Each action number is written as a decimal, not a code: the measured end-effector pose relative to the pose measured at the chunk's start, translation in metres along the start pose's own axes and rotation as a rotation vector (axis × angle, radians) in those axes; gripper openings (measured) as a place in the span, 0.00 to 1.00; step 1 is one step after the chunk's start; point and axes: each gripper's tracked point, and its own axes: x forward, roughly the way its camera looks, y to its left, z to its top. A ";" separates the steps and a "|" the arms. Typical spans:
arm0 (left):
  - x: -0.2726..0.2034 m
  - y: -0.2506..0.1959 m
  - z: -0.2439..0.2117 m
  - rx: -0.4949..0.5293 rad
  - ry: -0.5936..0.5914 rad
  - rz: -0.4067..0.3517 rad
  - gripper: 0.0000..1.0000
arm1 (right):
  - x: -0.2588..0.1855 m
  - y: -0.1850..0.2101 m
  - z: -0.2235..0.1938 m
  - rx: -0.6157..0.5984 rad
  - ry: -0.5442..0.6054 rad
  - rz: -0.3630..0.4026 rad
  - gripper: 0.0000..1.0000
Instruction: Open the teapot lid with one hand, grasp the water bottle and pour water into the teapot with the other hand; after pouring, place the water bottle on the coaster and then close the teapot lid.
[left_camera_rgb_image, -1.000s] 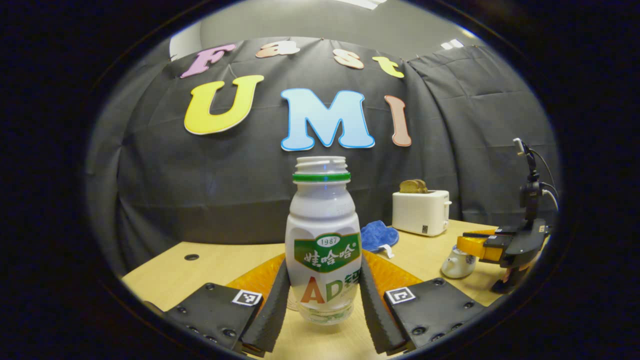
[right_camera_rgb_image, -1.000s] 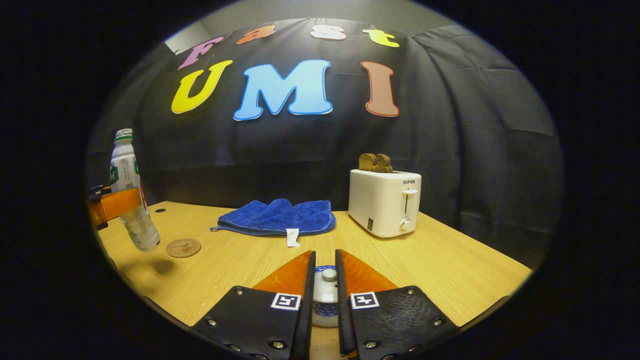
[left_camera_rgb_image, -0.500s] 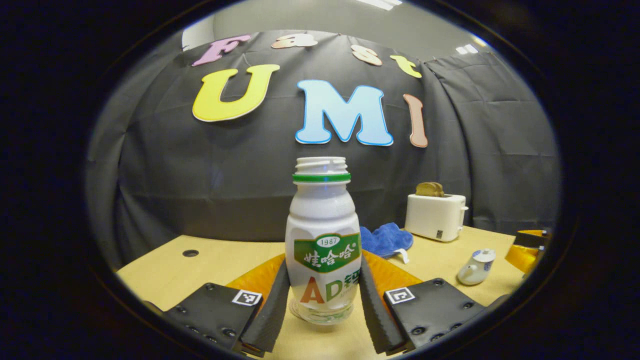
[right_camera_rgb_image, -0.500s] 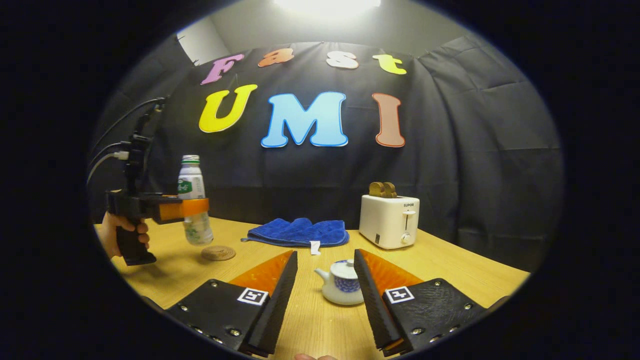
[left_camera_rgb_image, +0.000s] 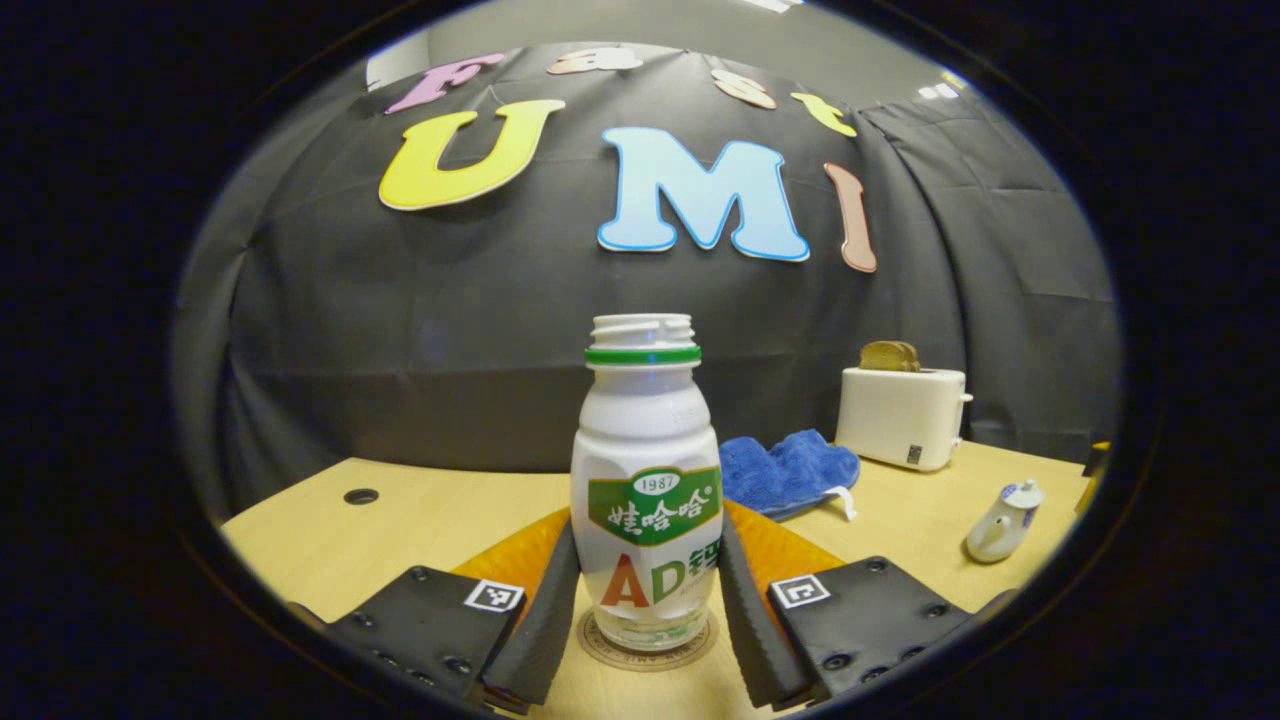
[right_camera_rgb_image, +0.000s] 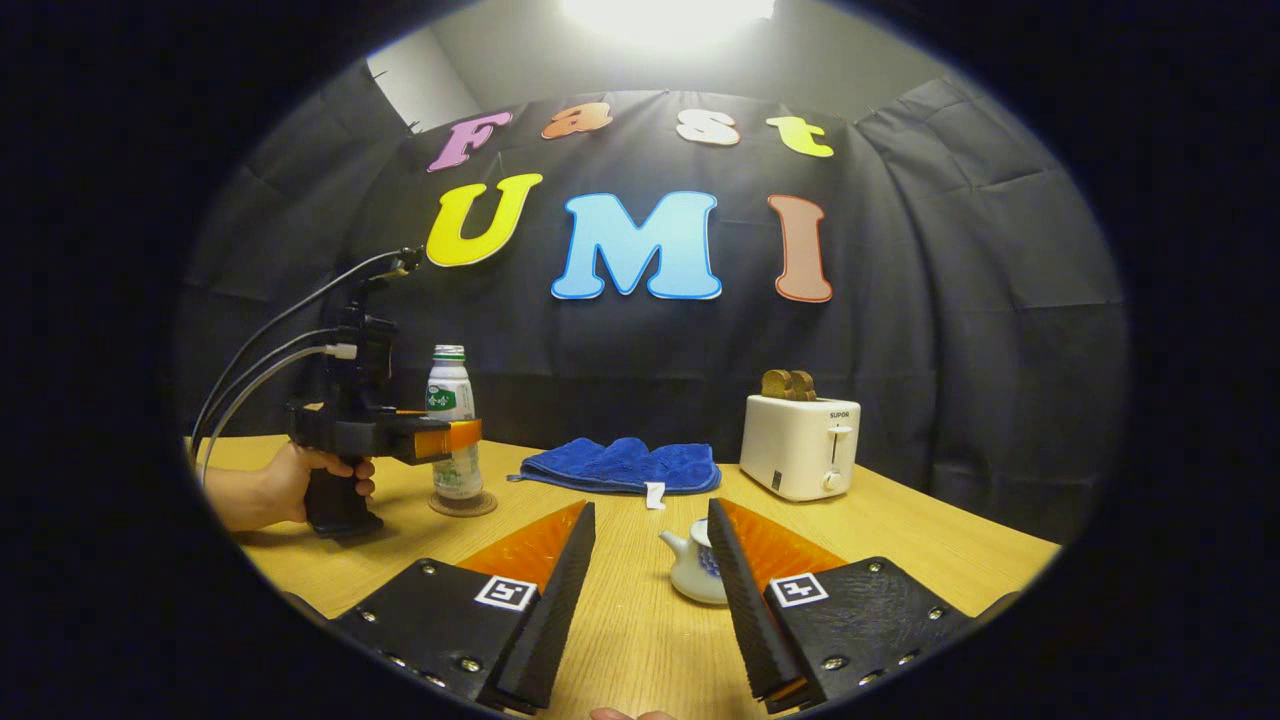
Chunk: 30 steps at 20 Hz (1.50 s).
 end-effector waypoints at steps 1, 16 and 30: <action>0.002 0.001 -0.003 0.015 0.007 0.003 0.80 | 0.001 -0.001 -0.001 0.010 0.005 -0.001 0.70; 0.003 0.003 -0.011 0.003 0.026 -0.003 0.73 | 0.000 0.003 -0.001 0.021 0.004 0.023 0.70; -0.015 0.011 0.005 -0.010 -0.012 0.046 1.00 | -0.002 0.005 0.001 0.001 -0.005 0.024 0.70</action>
